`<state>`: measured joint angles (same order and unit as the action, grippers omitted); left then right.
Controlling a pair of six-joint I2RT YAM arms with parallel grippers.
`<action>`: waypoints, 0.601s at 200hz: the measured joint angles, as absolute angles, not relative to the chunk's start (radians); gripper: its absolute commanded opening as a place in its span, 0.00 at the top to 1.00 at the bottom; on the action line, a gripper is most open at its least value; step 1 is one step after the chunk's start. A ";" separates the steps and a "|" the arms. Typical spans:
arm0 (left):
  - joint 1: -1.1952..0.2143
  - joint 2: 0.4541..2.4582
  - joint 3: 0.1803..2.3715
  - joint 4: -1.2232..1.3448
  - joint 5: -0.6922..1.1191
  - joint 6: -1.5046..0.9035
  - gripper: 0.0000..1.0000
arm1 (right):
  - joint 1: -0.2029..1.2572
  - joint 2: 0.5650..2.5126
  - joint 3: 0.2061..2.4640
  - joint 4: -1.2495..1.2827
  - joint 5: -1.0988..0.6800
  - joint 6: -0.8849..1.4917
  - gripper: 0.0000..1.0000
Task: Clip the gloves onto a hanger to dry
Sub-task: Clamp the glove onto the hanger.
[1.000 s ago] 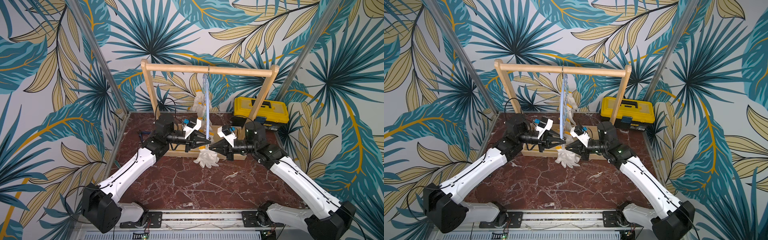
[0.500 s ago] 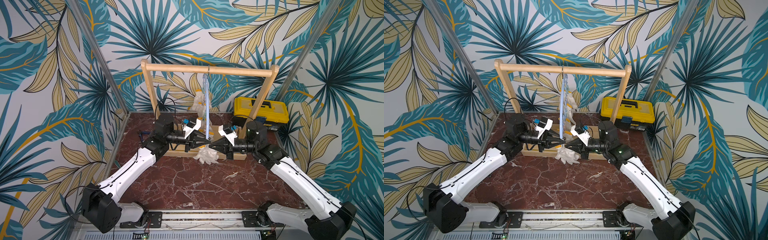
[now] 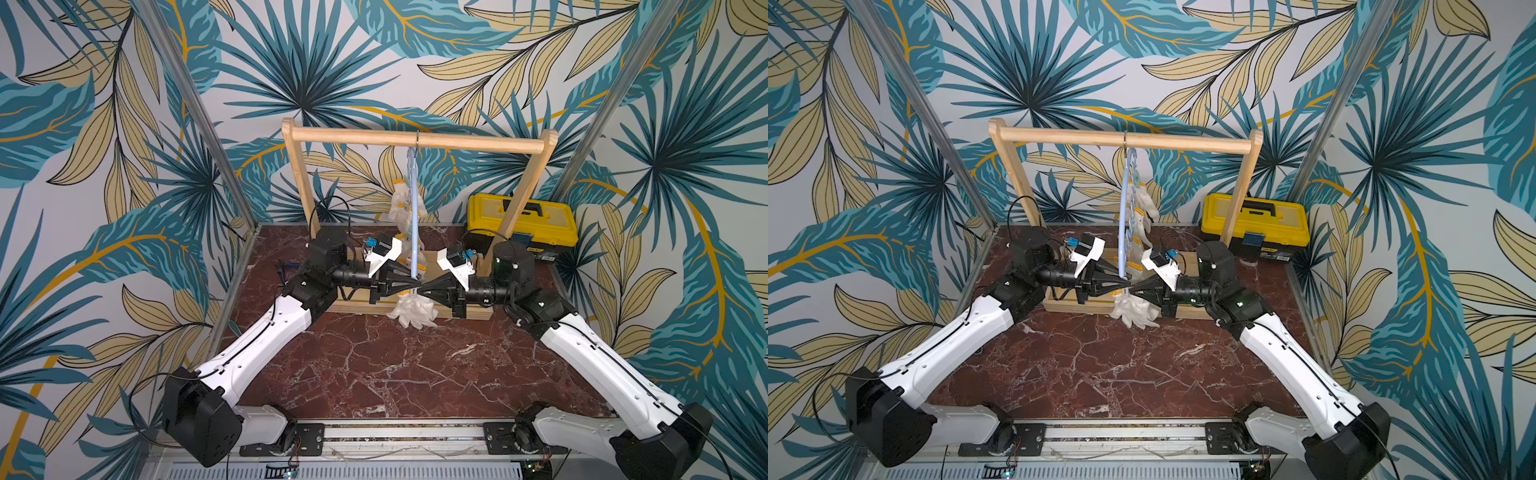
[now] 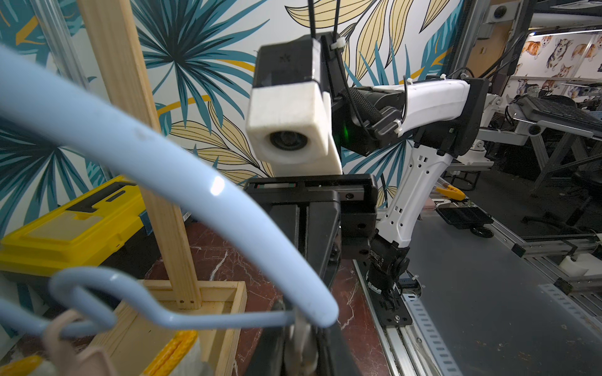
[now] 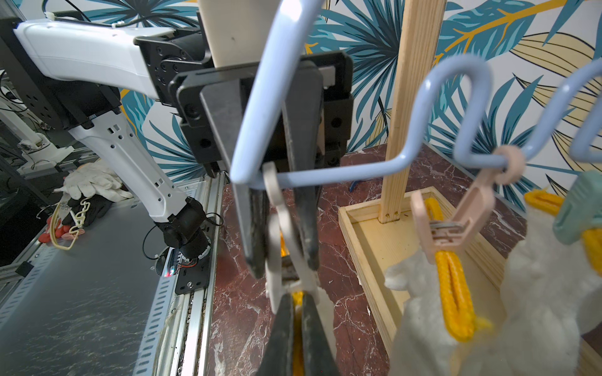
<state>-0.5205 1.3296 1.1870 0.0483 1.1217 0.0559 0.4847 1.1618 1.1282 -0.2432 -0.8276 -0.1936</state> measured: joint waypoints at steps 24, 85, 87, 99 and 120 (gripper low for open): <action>-0.519 1.329 1.187 0.048 1.118 0.063 1.00 | 0.485 1.164 1.127 -0.237 -0.828 -0.186 1.00; -0.519 1.324 1.187 0.048 1.100 0.091 0.69 | 0.485 1.163 1.127 -0.225 -0.832 -0.164 1.00; -0.519 1.324 1.187 0.049 1.100 0.100 0.67 | 0.485 1.163 1.127 -0.225 -0.832 -0.163 1.00; -0.519 1.324 1.186 0.047 1.098 0.101 0.63 | 0.484 1.163 1.127 -0.218 -0.832 -0.158 1.00; -0.519 1.321 1.182 0.045 1.084 0.109 0.59 | 0.484 1.163 1.124 -0.199 -0.832 -0.149 1.00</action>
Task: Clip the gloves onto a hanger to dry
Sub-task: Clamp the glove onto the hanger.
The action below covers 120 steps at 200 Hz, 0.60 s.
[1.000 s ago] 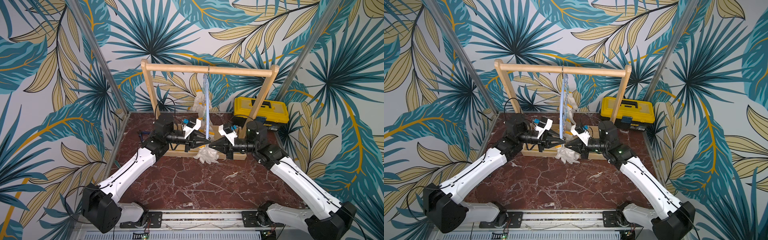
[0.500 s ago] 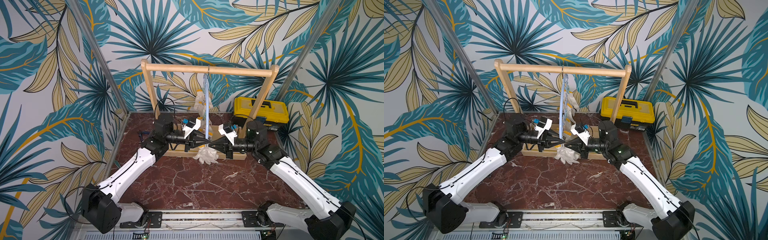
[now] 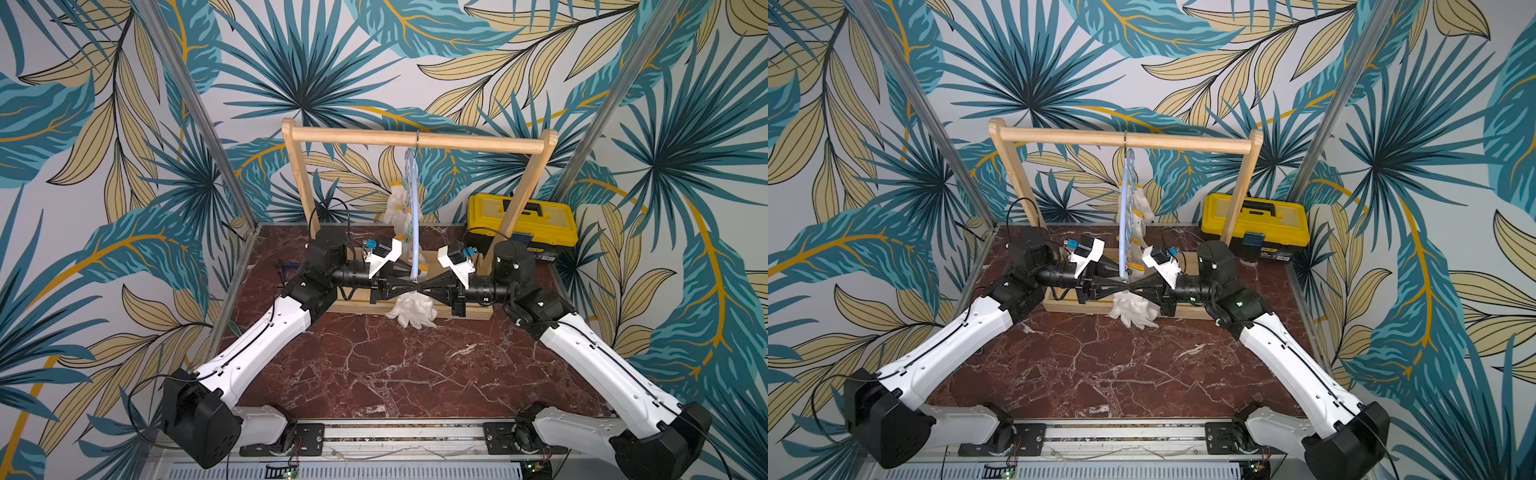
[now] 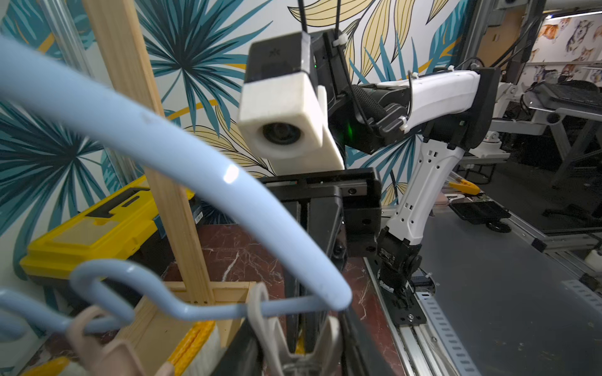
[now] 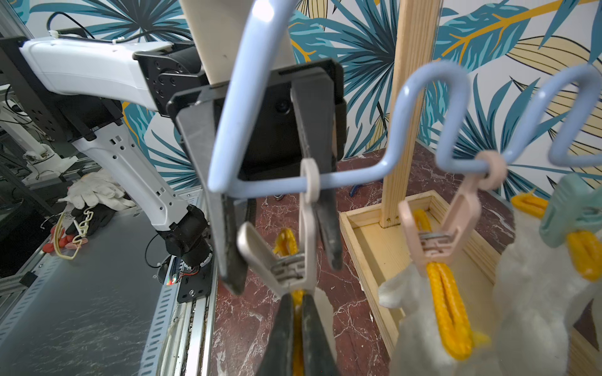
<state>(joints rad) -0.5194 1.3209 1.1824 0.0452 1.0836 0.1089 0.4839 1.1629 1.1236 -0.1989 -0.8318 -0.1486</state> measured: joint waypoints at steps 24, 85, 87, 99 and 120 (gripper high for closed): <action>-0.519 1.302 1.169 0.039 1.062 0.120 0.51 | 0.484 1.162 1.122 -0.178 -0.830 -0.138 1.00; -0.508 1.173 1.076 0.035 0.874 0.140 0.29 | 0.484 1.143 1.068 -0.155 -0.672 -0.098 0.54; -0.506 1.166 1.069 0.036 0.865 0.140 0.28 | 0.484 1.140 1.063 -0.156 -0.665 -0.093 0.53; -0.490 1.134 1.037 0.036 0.807 0.137 0.27 | 0.484 1.119 1.036 -0.162 -0.623 -0.089 0.49; -0.457 1.087 0.982 0.032 0.712 0.123 0.24 | 0.484 1.080 1.006 -0.184 -0.562 -0.083 0.43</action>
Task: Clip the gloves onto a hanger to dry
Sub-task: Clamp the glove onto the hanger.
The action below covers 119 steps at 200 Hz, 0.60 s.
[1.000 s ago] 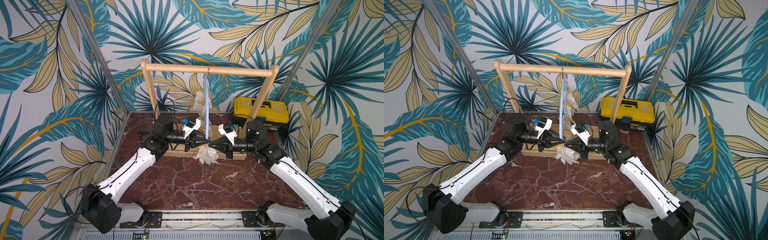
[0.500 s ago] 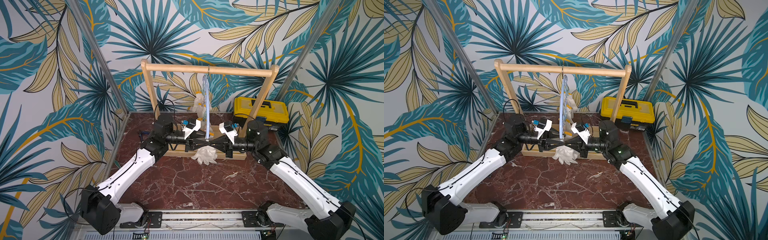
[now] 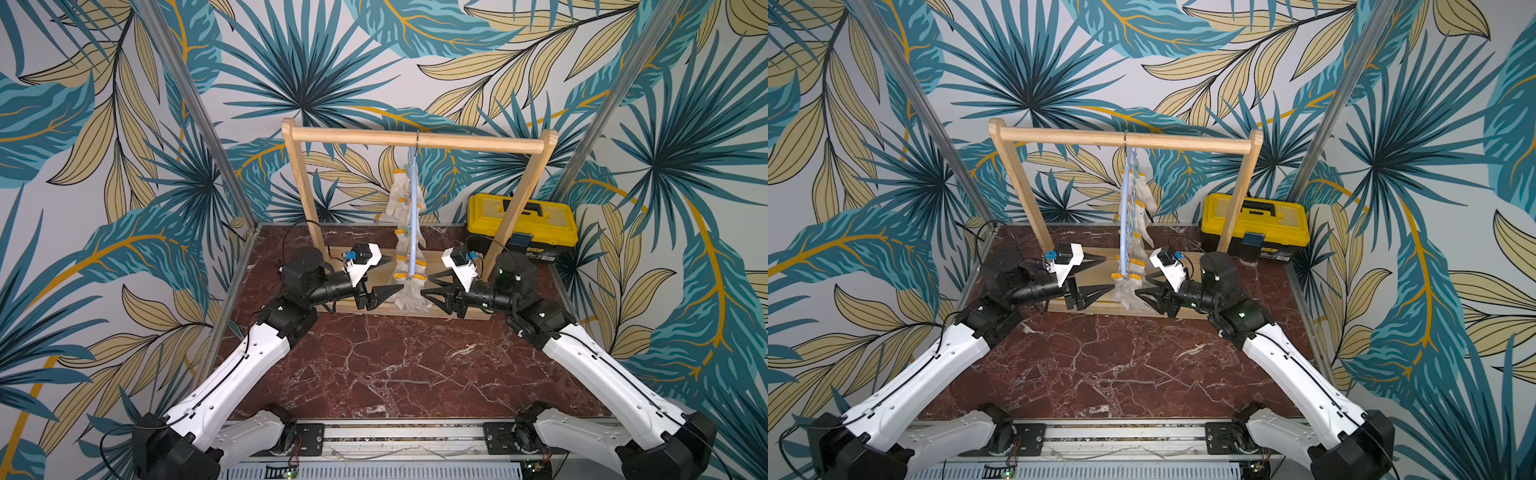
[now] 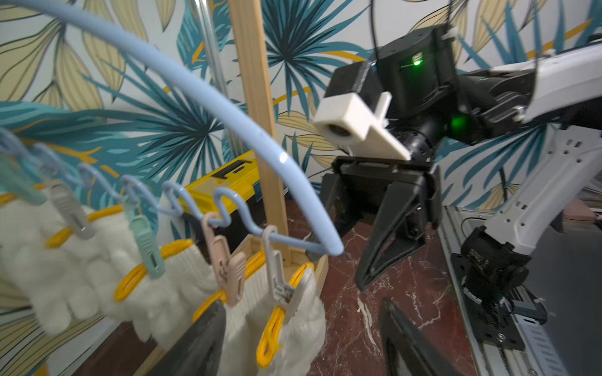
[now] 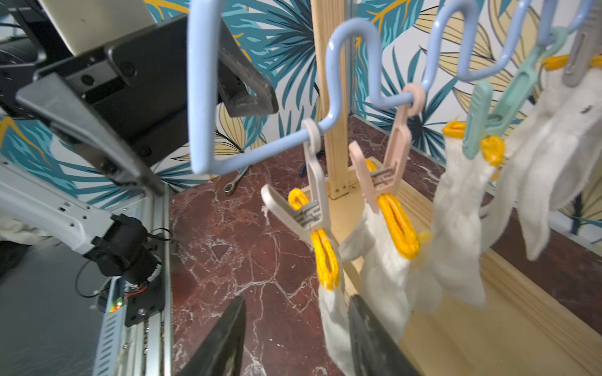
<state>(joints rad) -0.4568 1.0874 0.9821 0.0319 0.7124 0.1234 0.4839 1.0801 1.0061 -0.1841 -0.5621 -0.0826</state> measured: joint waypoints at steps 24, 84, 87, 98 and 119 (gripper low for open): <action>-0.416 1.040 0.911 0.049 0.603 0.106 0.20 | 0.481 1.037 0.983 -0.192 -0.480 -0.085 0.37; -0.272 0.960 0.646 0.094 0.212 0.051 0.14 | 0.371 0.982 0.856 -0.169 -0.116 -0.043 0.19; -0.262 0.962 0.627 0.105 0.187 0.048 0.14 | 0.363 0.981 0.843 -0.162 -0.101 -0.036 0.19; -0.233 0.965 0.564 0.153 0.129 0.032 0.11 | 0.335 0.974 0.793 -0.129 -0.053 -0.018 0.17; -0.166 0.986 0.466 0.233 0.045 0.004 0.10 | 0.276 0.971 0.711 -0.072 0.025 0.022 0.14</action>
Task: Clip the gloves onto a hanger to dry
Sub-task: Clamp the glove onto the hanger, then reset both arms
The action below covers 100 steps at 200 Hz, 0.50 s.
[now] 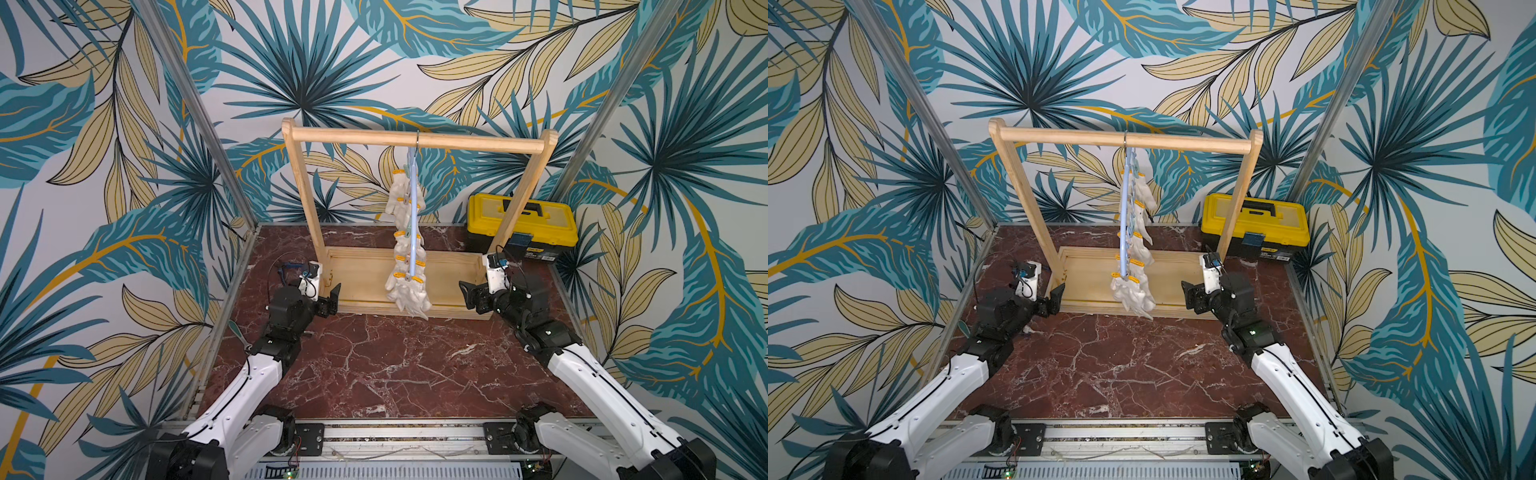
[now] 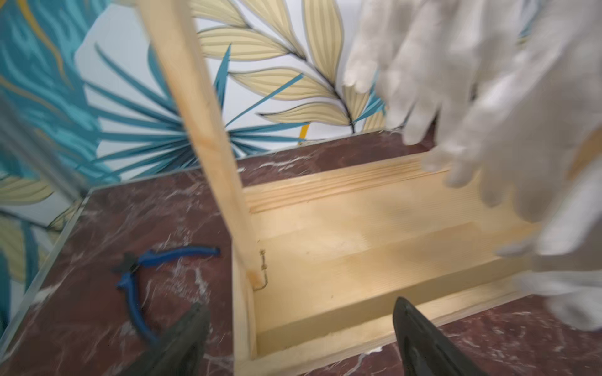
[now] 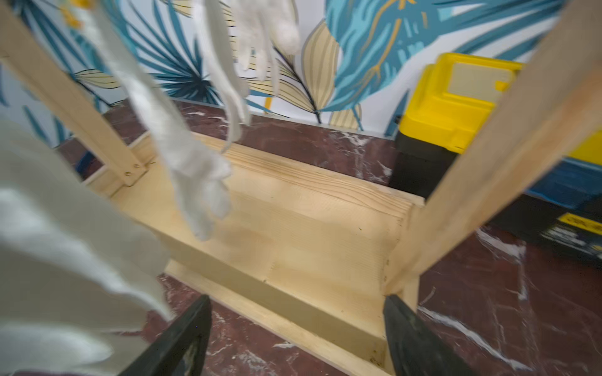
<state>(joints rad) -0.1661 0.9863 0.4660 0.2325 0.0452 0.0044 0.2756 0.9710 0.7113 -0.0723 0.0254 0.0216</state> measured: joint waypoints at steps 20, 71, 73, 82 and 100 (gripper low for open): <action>-0.117 1.013 0.425 0.281 -0.023 -0.008 0.02 | 0.227 0.980 0.658 -0.027 0.101 0.045 0.13; -0.002 1.160 0.373 0.490 -0.075 -0.007 0.00 | 0.103 1.038 0.506 0.179 0.221 0.057 0.11; 0.000 1.168 0.373 0.496 -0.074 -0.007 0.01 | 0.098 1.043 0.499 0.189 0.223 0.057 0.11; 0.009 1.205 0.370 0.529 -0.075 -0.007 0.00 | 0.079 1.064 0.472 0.234 0.228 0.057 0.11; 0.015 1.274 0.363 0.604 -0.073 -0.010 0.00 | 0.052 1.119 0.436 0.327 0.236 0.050 0.10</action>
